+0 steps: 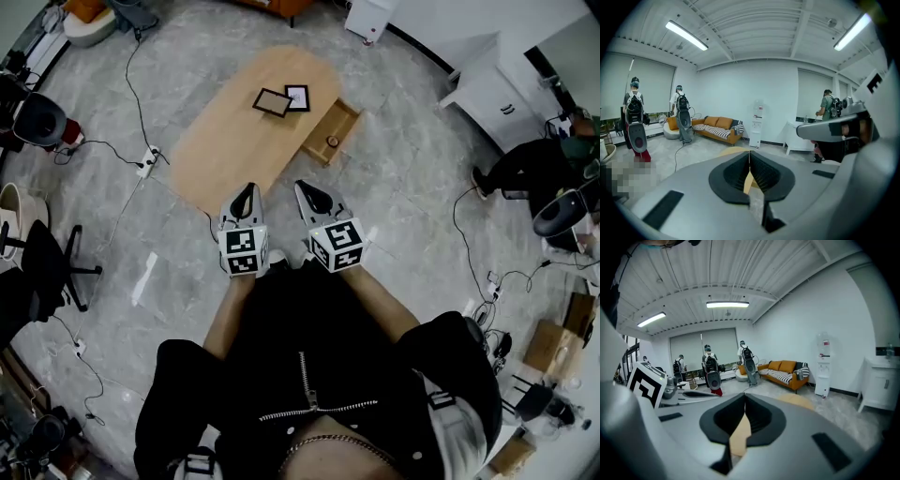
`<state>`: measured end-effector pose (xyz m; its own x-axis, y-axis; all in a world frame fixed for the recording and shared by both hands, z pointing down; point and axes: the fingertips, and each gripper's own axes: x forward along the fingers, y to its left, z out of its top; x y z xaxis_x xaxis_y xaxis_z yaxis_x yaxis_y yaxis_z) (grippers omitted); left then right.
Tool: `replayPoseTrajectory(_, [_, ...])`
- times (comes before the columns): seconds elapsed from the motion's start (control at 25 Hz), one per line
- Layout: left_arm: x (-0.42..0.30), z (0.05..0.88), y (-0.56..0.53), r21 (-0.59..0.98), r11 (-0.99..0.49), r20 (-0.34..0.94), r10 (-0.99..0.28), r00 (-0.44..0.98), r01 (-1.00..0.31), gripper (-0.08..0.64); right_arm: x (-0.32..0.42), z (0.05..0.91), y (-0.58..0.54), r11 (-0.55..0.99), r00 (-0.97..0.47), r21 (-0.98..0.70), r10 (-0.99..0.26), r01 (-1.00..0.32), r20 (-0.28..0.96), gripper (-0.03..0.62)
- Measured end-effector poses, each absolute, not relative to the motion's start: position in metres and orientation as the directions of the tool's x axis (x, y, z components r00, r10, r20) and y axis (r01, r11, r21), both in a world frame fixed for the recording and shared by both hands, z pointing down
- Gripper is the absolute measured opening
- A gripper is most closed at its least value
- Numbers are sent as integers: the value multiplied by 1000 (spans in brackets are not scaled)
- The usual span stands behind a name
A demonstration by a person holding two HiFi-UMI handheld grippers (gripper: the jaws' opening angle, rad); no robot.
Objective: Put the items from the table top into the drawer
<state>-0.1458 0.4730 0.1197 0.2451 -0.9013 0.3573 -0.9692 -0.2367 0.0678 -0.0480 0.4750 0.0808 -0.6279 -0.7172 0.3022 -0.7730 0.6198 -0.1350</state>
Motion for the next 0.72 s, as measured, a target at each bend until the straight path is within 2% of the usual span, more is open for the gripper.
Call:
replayPoseTrajectory(0.36, [-145,125,469,85,-259,381,-884,271,-962,15,-49,80,474,598,-620,-175,-720,-782,310,11])
replayPoseTrajectory(0.72, [-108,141,443,92,-288,435,-849,299,-953,15,-19,97,444,567,-613,-234,-710,-789,346,11])
